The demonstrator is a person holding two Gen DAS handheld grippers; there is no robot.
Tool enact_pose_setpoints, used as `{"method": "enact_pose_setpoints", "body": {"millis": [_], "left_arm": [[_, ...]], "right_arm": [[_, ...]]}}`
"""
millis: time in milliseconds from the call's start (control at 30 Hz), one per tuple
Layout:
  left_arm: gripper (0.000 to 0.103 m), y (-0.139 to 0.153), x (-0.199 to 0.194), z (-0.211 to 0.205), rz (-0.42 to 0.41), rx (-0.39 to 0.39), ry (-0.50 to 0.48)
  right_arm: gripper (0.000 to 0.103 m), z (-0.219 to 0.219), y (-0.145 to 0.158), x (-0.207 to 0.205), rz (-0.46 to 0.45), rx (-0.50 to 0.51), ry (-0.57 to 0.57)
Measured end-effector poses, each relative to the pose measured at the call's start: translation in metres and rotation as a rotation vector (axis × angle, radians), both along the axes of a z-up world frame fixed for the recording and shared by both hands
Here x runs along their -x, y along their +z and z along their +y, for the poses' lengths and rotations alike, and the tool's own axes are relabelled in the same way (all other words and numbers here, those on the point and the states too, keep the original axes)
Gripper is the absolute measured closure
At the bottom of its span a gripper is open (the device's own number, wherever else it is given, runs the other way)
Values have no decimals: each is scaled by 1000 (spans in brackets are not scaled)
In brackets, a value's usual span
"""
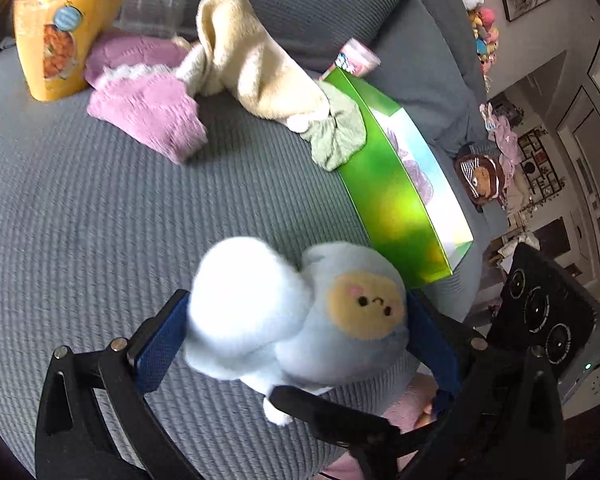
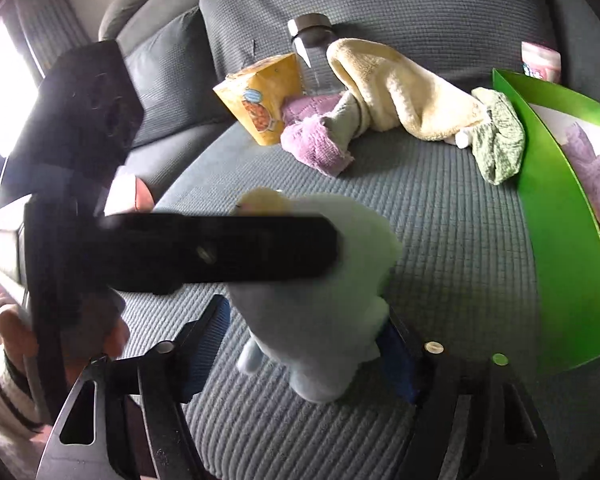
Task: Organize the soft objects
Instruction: 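Grasp the cream-and-blue plush toy with the right gripper and lift, then carry the plush toy into the green box and open the right gripper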
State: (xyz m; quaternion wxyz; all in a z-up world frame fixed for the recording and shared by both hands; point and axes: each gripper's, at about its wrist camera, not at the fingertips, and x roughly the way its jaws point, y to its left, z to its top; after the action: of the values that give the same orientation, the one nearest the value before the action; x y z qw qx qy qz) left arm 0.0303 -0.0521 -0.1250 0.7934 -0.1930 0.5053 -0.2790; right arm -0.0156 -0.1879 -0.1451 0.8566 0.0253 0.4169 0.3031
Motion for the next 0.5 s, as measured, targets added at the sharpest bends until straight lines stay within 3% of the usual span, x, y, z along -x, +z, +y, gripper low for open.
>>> {"method": "enact_pose_setpoints", "body": {"millis": [67, 267, 433, 500], "left_arm": [[3, -7, 4, -14, 1, -98, -26], [13, 2, 9, -8, -29, -85, -3], [17, 22, 18, -5, -98, -95, 3], [23, 30, 21, -7, -130, -99, 1]], "right_arm": [[46, 4, -1, 0, 0, -17, 13], [49, 2, 5, 5, -25, -22, 0], [49, 3, 21, 11, -83, -12, -3], [49, 4, 26, 13, -106, 0, -9]]}}
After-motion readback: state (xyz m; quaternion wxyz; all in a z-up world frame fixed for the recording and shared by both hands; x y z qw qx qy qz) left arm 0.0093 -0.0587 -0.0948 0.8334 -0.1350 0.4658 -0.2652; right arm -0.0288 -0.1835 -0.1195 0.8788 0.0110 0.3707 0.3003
